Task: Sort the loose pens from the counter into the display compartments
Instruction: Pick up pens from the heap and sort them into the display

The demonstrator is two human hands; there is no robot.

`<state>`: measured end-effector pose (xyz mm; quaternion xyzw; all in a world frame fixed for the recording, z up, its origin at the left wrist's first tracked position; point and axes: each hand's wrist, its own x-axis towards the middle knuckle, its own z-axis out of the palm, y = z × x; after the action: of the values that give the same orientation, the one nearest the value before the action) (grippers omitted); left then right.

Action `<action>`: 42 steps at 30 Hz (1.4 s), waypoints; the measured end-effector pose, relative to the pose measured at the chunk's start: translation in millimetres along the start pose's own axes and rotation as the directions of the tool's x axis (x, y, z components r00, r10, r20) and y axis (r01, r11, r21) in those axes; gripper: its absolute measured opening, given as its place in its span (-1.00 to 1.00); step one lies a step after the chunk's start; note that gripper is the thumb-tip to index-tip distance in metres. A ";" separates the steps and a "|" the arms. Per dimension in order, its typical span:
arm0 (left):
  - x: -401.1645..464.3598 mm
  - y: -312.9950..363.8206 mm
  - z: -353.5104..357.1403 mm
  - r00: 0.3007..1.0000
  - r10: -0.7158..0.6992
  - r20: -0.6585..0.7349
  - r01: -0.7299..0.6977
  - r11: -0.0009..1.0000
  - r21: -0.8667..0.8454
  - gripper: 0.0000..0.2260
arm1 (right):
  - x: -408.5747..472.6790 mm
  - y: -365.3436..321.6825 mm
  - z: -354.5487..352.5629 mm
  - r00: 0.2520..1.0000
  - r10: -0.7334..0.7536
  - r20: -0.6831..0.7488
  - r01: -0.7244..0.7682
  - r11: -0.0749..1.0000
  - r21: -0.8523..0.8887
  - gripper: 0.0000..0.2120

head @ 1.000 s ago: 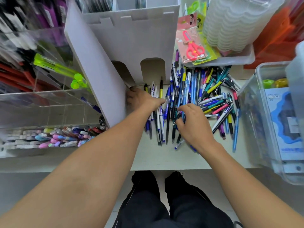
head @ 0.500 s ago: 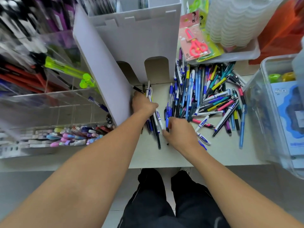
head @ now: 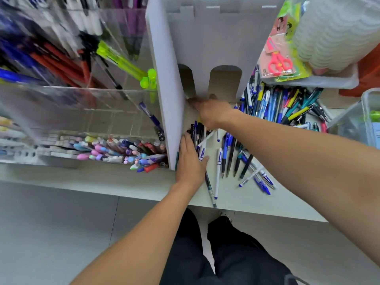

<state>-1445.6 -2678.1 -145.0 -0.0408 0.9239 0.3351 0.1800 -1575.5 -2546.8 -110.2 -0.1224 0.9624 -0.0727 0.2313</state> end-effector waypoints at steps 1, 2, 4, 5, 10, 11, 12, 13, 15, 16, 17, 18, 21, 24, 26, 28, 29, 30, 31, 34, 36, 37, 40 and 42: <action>0.2 0.3 0.5 1.000 0.001 -0.015 -0.001 1.000 -0.008 -0.21 | -1.3 2.5 1.8 0.999 0.007 -0.036 -0.009 0.998 -0.056 -0.34; 0.2 1.5 0.7 1.000 0.001 -0.025 -0.001 1.000 -0.014 -0.22 | -4.7 4.9 2.9 0.998 -0.004 -0.059 -0.003 0.994 -0.113 -0.36; -0.2 3.8 -0.1 0.999 -0.008 -0.031 0.008 1.000 -0.025 -0.22 | -13.6 11.5 7.2 0.999 -0.041 -0.033 0.035 0.985 -0.170 -0.42; -0.5 5.4 -1.1 1.000 -0.011 -0.025 0.010 0.999 -0.033 -0.22 | -18.8 15.3 8.7 0.999 -0.049 -0.016 0.045 0.986 -0.158 -0.45; -9.8 8.8 -10.2 0.999 -0.008 0.042 0.010 0.998 -0.057 -0.12 | -14.2 7.1 4.8 0.939 0.156 -0.307 -0.087 0.970 0.225 -0.78; -14.0 9.0 -12.2 0.999 -0.010 0.046 0.011 0.999 -0.041 -0.10 | -7.6 1.0 2.7 0.934 0.228 -0.275 -0.129 0.933 0.336 -0.75; -17.8 8.2 -13.8 0.999 -0.010 0.044 0.011 1.000 -0.023 -0.08 | -1.5 -5.6 1.4 0.937 0.274 -0.217 -0.167 0.897 0.409 -0.73; -21.5 6.9 -15.2 0.999 -0.007 0.037 0.007 1.000 -0.001 -0.07 | 4.5 -12.0 1.7 0.939 0.297 -0.173 -0.195 0.875 0.444 -0.73; -27.1 5.0 -17.0 0.999 0.001 0.035 -0.003 0.998 0.057 -0.08 | 13.4 -21.6 4.3 0.930 0.336 -0.151 -0.236 0.858 0.456 -0.73; -28.6 4.7 -17.6 0.999 0.002 0.038 -0.005 0.997 0.081 -0.10 | 16.5 -23.6 5.2 0.921 0.357 -0.155 -0.256 0.857 0.447 -0.71; -29.4 4.7 -17.5 0.999 0.002 0.035 -0.006 0.995 0.096 -0.13 | 19.8 -24.1 5.5 0.918 0.367 -0.152 -0.271 0.858 0.435 -0.71; -29.7 4.9 -17.1 1.000 0.004 0.024 -0.006 0.995 0.104 -0.17 | 21.9 -25.0 3.6 0.921 0.368 -0.130 -0.284 0.860 0.425 -0.76; -29.2 5.9 -14.6 1.000 0.012 -0.008 -0.011 0.993 0.117 -0.23 | 22.1 -27.7 -5.9 0.946 0.325 -0.021 -0.291 0.872 0.394 -0.95; -27.6 4.5 -12.3 1.000 0.008 -0.005 -0.007 0.993 0.116 -0.23 | 8.8 -29.4 -16.9 0.961 0.266 0.074 -0.275 0.891 0.363 -0.84; -27.7 2.2 -10.9 1.000 0.009 -0.024 -0.007 0.994 0.105 -0.26 | -14.3 -24.3 -22.6 0.956 0.277 0.093 -0.290 0.864 0.412 -0.74; -26.8 2.0 -8.0 0.999 0.023 -0.049 -0.018 0.996 0.092 -0.33 | -51.7 -10.1 -19.2 0.939 0.338 0.066 -0.321 0.792 0.520 -0.74; -25.3 2.4 -6.2 0.998 0.028 -0.058 -0.023 0.996 0.091 -0.35 | -72.5 -3.2 -12.7 0.925 0.377 0.048 -0.336 0.753 0.566 -0.71; -23.6 3.5 -4.9 0.997 0.033 -0.068 -0.026 0.995 0.095 -0.36 | -92.2 2.1 -3.1 0.912 0.408 0.044 -0.351 0.721 0.597 -0.65; -21.1 5.0 -4.7 0.996 0.036 -0.079 -0.028 0.995 0.100 -0.37 | -110.2 3.8 6.7 0.902 0.428 0.054 -0.367 0.694 0.619 -0.61; -11.5 12.8 -9.3 0.994 0.054 -0.093 -0.045 0.994 0.097 -0.41 | -139.2 1.2 37.4 0.877 0.476 0.069 -0.407 0.657 0.635 -0.55; -3.8 17.8 -16.3 0.998 0.054 -0.040 -0.050 0.994 0.100 -0.42 | -145.1 -1.8 54.3 0.859 0.509 0.051 -0.423 0.650 0.631 -0.50; -0.7 20.6 -20.8 0.999 0.036 0.002 -0.036 0.994 0.102 -0.41 | -147.3 -5.7 61.7 0.858 0.510 0.069 -0.436 0.650 0.622 -0.49; 3.3 29.7 -31.9 0.993 -0.044 0.112 0.019 0.976 0.215 -0.32 | -148.6 -26.2 82.7 0.858 0.484 0.169 -0.486 0.661 0.572 -0.51; -2.4 34.6 -34.2 0.974 -0.147 0.175 0.083 0.942 0.325 -0.21 | -144.2 -36.3 91.2 0.846 0.497 0.194 -0.502 0.619 0.604 -0.54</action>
<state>-1460.6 -2673.1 -98.9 -0.0323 0.9392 0.1745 0.2941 -1401.5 -2550.4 -121.9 0.2348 0.8744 -0.3249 0.2733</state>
